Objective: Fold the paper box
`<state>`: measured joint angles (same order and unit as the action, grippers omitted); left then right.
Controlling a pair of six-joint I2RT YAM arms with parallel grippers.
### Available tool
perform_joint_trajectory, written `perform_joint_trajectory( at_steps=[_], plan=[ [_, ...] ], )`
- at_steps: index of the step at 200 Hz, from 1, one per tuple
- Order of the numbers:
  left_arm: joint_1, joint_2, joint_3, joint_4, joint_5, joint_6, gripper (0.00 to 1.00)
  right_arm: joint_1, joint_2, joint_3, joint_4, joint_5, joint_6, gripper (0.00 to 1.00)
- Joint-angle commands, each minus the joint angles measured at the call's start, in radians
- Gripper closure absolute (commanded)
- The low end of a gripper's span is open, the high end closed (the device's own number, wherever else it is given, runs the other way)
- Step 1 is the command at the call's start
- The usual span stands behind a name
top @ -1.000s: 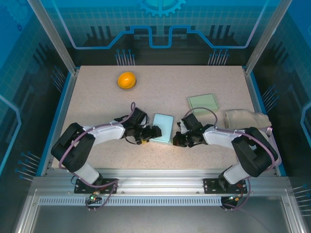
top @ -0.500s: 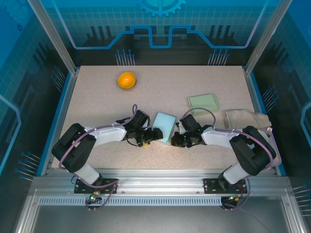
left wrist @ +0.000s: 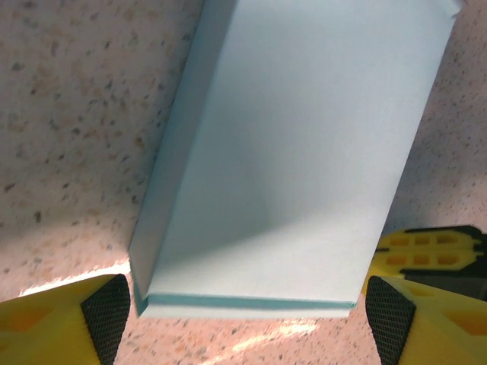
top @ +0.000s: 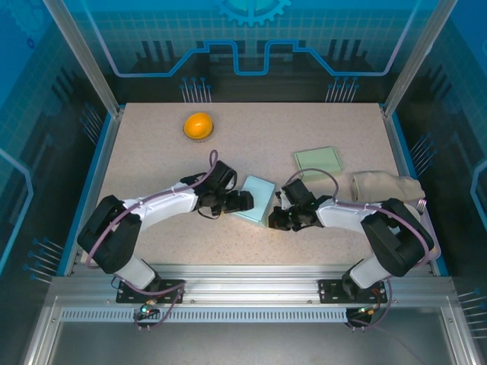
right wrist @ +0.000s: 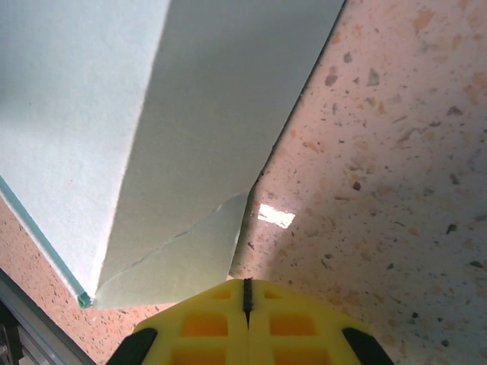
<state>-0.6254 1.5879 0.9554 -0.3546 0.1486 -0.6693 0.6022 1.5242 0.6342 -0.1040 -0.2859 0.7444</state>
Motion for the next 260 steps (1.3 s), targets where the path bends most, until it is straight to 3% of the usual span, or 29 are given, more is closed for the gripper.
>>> perform_joint_trajectory(
  at_steps=[1,91,179,260],
  plan=[
    [0.008,0.062,0.043,-0.022,-0.007,0.040,0.16,0.010,-0.022,-0.012,-0.011,0.012,0.002,0.97],
    [0.007,0.057,-0.033,0.041,0.062,-0.032,0.15,0.014,-0.038,-0.028,0.008,0.002,0.023,0.97],
    [0.005,0.085,-0.005,0.043,0.074,-0.031,0.16,0.034,-0.025,-0.036,0.040,0.003,0.052,0.97],
    [-0.046,0.101,-0.035,0.140,0.152,-0.111,0.16,0.042,0.010,-0.050,0.127,-0.022,0.091,0.97]
  ],
)
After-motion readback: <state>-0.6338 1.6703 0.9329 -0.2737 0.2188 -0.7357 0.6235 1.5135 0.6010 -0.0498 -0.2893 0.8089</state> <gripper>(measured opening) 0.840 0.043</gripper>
